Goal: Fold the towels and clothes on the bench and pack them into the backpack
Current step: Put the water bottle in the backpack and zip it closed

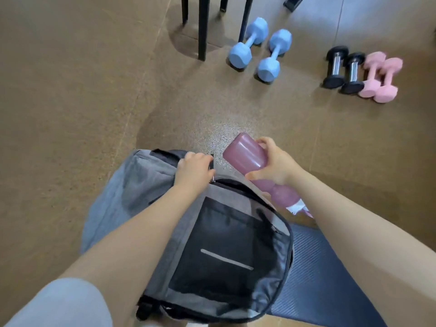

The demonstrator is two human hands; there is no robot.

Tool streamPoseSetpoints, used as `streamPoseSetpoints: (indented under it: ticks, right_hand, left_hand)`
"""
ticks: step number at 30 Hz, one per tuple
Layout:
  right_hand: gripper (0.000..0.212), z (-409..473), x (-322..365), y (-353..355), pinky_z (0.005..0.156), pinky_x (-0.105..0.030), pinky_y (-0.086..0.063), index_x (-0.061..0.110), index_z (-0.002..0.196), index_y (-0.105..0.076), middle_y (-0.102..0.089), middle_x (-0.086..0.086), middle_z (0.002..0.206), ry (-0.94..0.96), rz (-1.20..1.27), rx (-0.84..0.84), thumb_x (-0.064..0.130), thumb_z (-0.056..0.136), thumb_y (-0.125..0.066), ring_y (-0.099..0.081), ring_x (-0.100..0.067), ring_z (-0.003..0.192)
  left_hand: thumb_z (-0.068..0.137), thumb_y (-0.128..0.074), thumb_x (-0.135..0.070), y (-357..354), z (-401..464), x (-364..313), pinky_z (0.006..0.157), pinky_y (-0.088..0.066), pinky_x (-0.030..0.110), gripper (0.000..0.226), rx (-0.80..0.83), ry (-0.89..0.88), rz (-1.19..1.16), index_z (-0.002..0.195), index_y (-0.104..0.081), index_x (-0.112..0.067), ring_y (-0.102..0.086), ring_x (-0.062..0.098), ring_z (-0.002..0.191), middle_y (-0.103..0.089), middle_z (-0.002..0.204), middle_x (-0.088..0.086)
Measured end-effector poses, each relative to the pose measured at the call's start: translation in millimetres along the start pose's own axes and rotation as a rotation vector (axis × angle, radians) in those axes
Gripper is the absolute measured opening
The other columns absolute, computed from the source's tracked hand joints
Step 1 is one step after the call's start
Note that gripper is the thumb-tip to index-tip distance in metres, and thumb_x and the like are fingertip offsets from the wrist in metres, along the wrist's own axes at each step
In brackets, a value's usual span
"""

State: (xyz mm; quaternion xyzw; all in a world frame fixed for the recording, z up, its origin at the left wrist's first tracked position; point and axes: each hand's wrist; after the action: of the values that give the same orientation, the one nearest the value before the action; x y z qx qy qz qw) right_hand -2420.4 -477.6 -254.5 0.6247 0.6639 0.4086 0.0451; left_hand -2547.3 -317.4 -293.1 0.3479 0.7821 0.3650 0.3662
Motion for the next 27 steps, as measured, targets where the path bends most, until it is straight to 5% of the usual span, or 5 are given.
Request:
streamPoseSetpoints:
  ticks: [7, 12, 18, 23, 27]
  right_hand:
    - [0.088, 40, -24, -3, 0.092, -0.049, -0.045, 0.031, 0.129, -0.034, -0.058, -0.002, 0.116, 0.06, -0.038, 0.064, 0.055, 0.054, -0.073, -0.056, -0.028, 0.102]
    - [0.086, 47, -44, 5, 0.094, -0.047, -0.044, 0.03, 0.135, -0.034, -0.055, 0.001, 0.122, 0.088, -0.013, 0.05, 0.049, 0.063, -0.076, -0.054, -0.024, 0.107]
    - [0.089, 58, -53, 3, 0.098, -0.045, -0.04, 0.031, 0.141, -0.03, -0.053, -0.002, 0.127, 0.109, -0.118, 0.105, 0.049, 0.066, -0.074, -0.051, -0.027, 0.114]
    - [0.09, 68, -35, -22, 0.095, -0.038, -0.036, 0.034, 0.14, -0.031, -0.055, -0.005, 0.125, 0.183, -0.256, 0.163, 0.057, 0.063, -0.072, -0.05, -0.028, 0.116]
    - [0.093, 79, -26, -36, 0.097, -0.041, -0.035, 0.034, 0.142, -0.027, -0.054, -0.008, 0.127, 0.197, -0.345, 0.172, 0.06, 0.064, -0.07, -0.05, -0.029, 0.118]
  left_hand:
    - [0.087, -0.053, -0.048, -31, 29, -11, 0.089, -0.032, 0.037, 0.042, 0.061, 0.123, 0.147, 0.113, -0.056, -0.014, -0.042, 0.027, 0.115, -0.058, 0.115, 0.005]
    - [0.093, -0.047, -0.033, -39, 31, -25, 0.089, -0.026, 0.034, 0.026, 0.037, -0.041, 0.067, 0.112, -0.064, -0.028, -0.042, 0.021, 0.112, -0.065, 0.106, -0.005]
    - [0.066, -0.063, -0.028, -59, 3, -36, 0.048, -0.041, 0.027, 0.014, -0.054, -0.317, -0.014, 0.062, -0.07, -0.017, -0.054, 0.025, 0.061, -0.054, 0.068, 0.0]
    - [0.097, -0.041, -0.027, -64, -7, -36, 0.08, -0.046, 0.035, 0.029, 0.438, -0.186, 0.144, 0.112, -0.062, -0.014, -0.054, 0.028, 0.106, -0.06, 0.111, 0.008]
    - [0.094, -0.039, -0.03, -30, -14, -13, 0.079, -0.047, 0.038, 0.03, 0.191, -0.161, -0.122, 0.111, -0.06, -0.017, -0.058, 0.025, 0.098, -0.065, 0.103, 0.004]
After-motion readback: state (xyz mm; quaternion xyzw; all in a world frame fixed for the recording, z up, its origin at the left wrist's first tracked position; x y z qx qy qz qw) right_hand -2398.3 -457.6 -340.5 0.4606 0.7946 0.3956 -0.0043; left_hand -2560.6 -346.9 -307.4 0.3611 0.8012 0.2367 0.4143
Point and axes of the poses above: each hand's wrist, its own z-axis towards the middle knuckle, its own y-axis out of the back of the hand, x = y × z
